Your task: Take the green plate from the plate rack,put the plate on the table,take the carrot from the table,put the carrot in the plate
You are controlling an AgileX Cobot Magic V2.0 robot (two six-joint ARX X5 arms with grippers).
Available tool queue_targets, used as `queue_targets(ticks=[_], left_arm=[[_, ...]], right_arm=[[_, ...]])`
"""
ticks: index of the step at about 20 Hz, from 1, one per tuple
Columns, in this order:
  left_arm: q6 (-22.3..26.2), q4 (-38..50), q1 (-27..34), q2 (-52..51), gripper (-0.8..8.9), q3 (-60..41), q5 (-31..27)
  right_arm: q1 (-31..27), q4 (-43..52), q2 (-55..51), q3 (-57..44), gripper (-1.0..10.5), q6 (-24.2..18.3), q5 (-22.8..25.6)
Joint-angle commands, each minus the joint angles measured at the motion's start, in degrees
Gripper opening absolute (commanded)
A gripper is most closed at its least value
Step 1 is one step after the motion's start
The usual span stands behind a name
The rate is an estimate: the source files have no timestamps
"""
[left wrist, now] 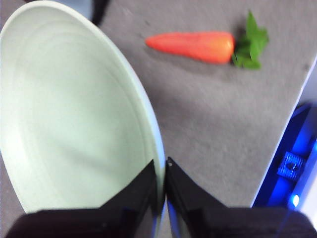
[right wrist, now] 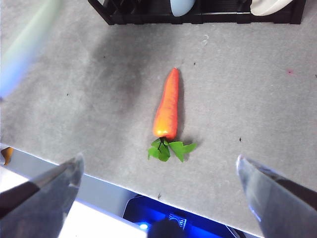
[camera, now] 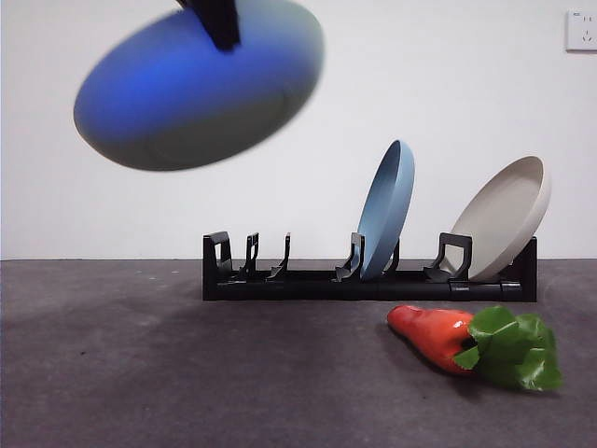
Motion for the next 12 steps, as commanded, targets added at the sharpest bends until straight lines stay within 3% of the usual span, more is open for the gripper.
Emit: queue_targets(ticks=[1, 12], left_arm=[[0.5, 0.7, -2.4, 4.6, -0.06, -1.5, -4.3], [0.6, 23.1, -5.9, 13.9, -0.06, -20.2, -5.9]], right_arm=[[0.1, 0.2, 0.0, 0.0, 6.0, 0.4, -0.1], [0.1, 0.2, 0.0, 0.0, 6.0, 0.4, -0.1]])
